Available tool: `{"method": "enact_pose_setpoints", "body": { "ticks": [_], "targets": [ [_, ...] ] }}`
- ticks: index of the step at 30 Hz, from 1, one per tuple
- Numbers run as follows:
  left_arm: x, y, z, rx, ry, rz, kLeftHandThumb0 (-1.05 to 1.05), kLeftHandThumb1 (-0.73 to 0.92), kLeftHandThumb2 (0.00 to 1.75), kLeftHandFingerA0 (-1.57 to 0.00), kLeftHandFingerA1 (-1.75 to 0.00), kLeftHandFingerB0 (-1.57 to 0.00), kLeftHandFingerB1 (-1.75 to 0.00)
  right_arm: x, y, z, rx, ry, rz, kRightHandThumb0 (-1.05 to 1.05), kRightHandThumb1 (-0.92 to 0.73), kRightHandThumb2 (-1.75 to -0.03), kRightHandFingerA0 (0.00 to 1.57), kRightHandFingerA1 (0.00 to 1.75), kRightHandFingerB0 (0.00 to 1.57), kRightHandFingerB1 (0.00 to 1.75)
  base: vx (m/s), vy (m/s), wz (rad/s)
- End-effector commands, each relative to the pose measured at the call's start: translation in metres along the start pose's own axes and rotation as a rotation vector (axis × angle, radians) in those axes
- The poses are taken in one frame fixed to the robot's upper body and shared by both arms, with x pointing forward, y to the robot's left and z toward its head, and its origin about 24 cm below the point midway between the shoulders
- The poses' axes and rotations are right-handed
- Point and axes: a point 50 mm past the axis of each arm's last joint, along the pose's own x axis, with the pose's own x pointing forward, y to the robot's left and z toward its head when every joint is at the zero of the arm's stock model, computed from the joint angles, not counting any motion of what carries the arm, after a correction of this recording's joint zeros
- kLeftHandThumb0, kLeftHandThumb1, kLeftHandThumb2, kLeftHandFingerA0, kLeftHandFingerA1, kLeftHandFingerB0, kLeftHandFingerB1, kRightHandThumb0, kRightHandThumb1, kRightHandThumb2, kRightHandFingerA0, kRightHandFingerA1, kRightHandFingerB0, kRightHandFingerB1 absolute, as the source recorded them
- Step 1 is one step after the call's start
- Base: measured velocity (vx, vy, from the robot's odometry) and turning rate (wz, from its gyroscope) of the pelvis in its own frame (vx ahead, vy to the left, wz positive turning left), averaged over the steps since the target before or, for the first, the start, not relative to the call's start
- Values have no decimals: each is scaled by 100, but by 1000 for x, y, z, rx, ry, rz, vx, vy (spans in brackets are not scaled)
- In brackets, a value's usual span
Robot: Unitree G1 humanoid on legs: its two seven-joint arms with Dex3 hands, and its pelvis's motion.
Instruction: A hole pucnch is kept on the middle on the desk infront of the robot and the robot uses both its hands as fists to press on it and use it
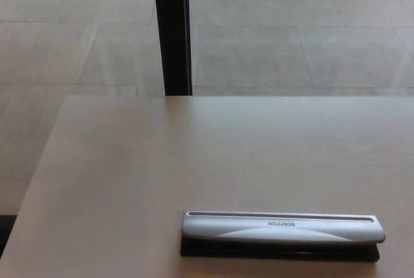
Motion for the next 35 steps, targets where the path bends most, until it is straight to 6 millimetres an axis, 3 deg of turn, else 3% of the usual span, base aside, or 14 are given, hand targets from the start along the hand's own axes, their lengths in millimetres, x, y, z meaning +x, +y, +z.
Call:
{"method": "enact_pose_setpoints", "body": {
  "ticks": [1,3,4,5,9,11,13,18,20,22,25,27,31,35],
  "targets": [
    [-25,17,-89,-36,349,-131,-47,34,87,-105,-156,-89,-106,-44,-10,-95,158,426,-239,-41,-55,-76,84,143,73,88,0,0,0],
    [-28,17,-93,-14,358,-153,-47,34,87,-105,-156,-89,-106,-47,-8,-100,195,461,-256,-41,-55,-76,84,143,73,88,0,0,0],
    [-37,16,-106,117,387,-216,-51,41,82,-106,-156,-96,-109,-56,-5,-111,254,525,-282,-39,-51,-79,110,161,73,87,0,0,0],
    [-44,15,-116,152,414,-220,-39,37,85,-97,-148,-86,-84,-64,-3,-120,273,557,-273,-33,-52,-80,90,143,69,86,0,0,0],
    [-53,11,-125,180,426,-232,-46,33,93,-108,-126,-84,-93,-77,4,-134,217,609,-213,-31,-56,-82,84,141,73,88,0,0,0],
    [-51,6,-122,190,414,-244,-47,36,88,-101,-144,-91,-99,-76,8,-132,244,598,-205,-32,-55,-85,87,154,74,84,0,0,0],
    [-52,6,-122,206,420,-250,-43,39,88,-96,-135,-84,-96,-73,14,-127,288,556,-159,-37,-51,-77,96,140,79,102,0,0,0],
    [-55,3,-125,204,433,-299,-40,28,89,-109,-113,-95,-93,-72,19,-125,154,540,-82,-41,-54,-74,113,124,81,89,0,0,0],
    [-57,-1,-127,216,422,-342,-35,29,73,-101,-97,-94,-80,-75,17,-129,86,558,-39,-40,-55,-70,105,121,79,84,0,0,0],
    [-57,-1,-127,213,423,-350,-38,23,85,-95,-93,-84,-84,-78,18,-131,75,573,-11,-38,-54,-70,101,122,75,81,0,0,0],
    [-60,-12,-119,148,405,-400,-35,30,67,-109,-121,-63,-70,-84,21,-138,-15,590,81,-38,-55,-68,102,121,77,83,0,0,0],
    [-63,-15,-119,165,371,-436,-36,30,67,-112,-118,-86,-82,-89,24,-141,-35,590,108,-36,-53,-66,107,122,81,82,0,0,0],
    [-74,-7,-119,250,331,-484,-38,22,85,-113,-113,-86,-86,-94,26,-142,-64,555,154,-38,-52,-67,109,118,83,83,0,0,0],
    [-76,-1,-120,292,307,-409,-48,36,69,-106,-117,-89,-80,-93,30,-137,-71,514,201,-34,-49,-74,109,111,80,75,0,0,0]
  ]
}}
